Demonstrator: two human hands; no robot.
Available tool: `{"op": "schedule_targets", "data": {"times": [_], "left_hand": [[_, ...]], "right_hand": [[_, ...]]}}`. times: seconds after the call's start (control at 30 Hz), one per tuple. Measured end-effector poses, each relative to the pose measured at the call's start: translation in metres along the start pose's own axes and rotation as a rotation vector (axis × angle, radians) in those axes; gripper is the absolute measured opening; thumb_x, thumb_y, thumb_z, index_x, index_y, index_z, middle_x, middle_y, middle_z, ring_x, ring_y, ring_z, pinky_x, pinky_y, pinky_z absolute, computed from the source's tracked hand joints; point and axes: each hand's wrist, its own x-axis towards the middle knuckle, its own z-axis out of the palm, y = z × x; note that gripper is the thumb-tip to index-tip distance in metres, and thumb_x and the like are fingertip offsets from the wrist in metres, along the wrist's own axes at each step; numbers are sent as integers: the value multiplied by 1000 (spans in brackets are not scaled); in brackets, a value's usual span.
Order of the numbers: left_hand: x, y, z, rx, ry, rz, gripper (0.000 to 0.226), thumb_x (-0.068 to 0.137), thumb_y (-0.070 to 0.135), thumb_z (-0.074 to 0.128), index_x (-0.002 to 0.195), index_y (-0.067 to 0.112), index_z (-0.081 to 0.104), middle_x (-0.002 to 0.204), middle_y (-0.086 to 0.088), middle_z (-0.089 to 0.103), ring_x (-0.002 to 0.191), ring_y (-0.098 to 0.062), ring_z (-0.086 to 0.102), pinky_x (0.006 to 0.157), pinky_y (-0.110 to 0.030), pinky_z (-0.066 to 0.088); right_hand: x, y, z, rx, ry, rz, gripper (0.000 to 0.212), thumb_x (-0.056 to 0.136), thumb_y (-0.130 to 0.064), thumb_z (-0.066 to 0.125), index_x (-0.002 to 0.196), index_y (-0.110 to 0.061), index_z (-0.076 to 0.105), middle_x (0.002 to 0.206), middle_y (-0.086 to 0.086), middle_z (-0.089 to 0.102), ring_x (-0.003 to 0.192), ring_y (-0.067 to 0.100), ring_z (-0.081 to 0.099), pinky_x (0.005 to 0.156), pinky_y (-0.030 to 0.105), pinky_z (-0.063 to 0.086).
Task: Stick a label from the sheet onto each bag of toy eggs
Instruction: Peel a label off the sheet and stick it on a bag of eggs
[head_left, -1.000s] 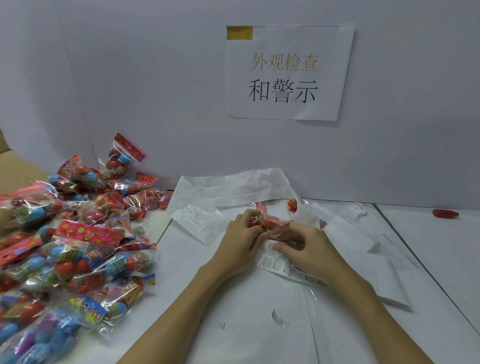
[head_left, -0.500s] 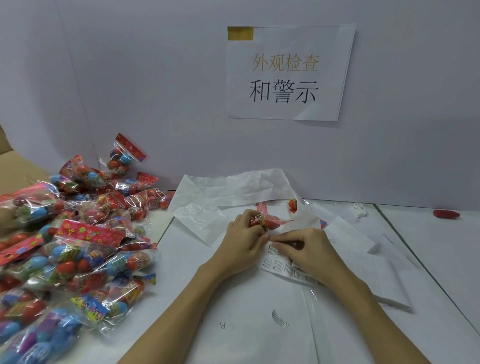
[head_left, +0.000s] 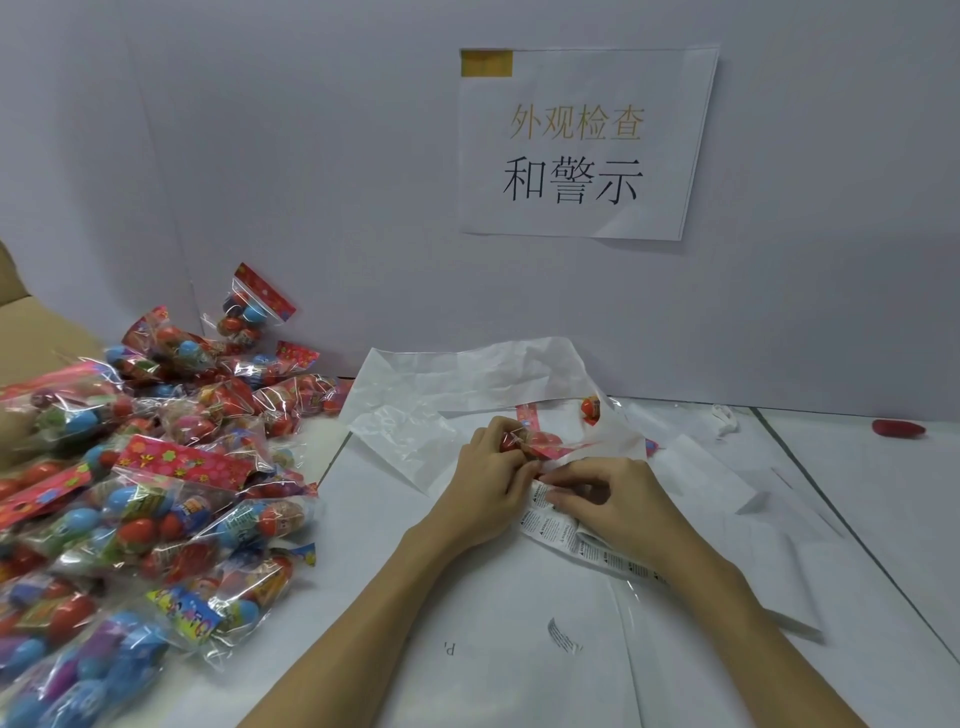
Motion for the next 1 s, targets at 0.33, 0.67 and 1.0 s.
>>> {"op": "schedule_targets", "data": {"times": [0.33, 0.67, 1.0], "left_hand": [[0, 2, -5, -39, -40, -46, 27, 108, 18, 52, 110, 17, 78, 131, -1, 51, 117, -25, 51, 103, -49, 39], [0, 4, -7, -38, -57, -58, 27, 108, 18, 52, 106, 18, 79, 129, -2, 52, 117, -25, 52, 103, -50, 40], [6, 6, -17, -371, 153, -231, 24, 105, 18, 60, 95, 17, 82, 113, 4, 61, 105, 0, 61, 92, -23, 45]], "right_hand": [[-4, -9, -1, 111, 26, -40, 22, 89, -12, 82, 105, -27, 83, 97, -16, 80, 99, -2, 73, 90, 12, 53], [-5, -14, 4, 6, 53, -54, 16, 87, -9, 82, 94, -23, 79, 91, -14, 77, 92, 0, 72, 85, 13, 53], [-2, -22, -13, 483, 284, -6, 5, 92, -8, 77, 96, -11, 78, 96, 2, 78, 93, 13, 73, 86, 23, 58]]}}
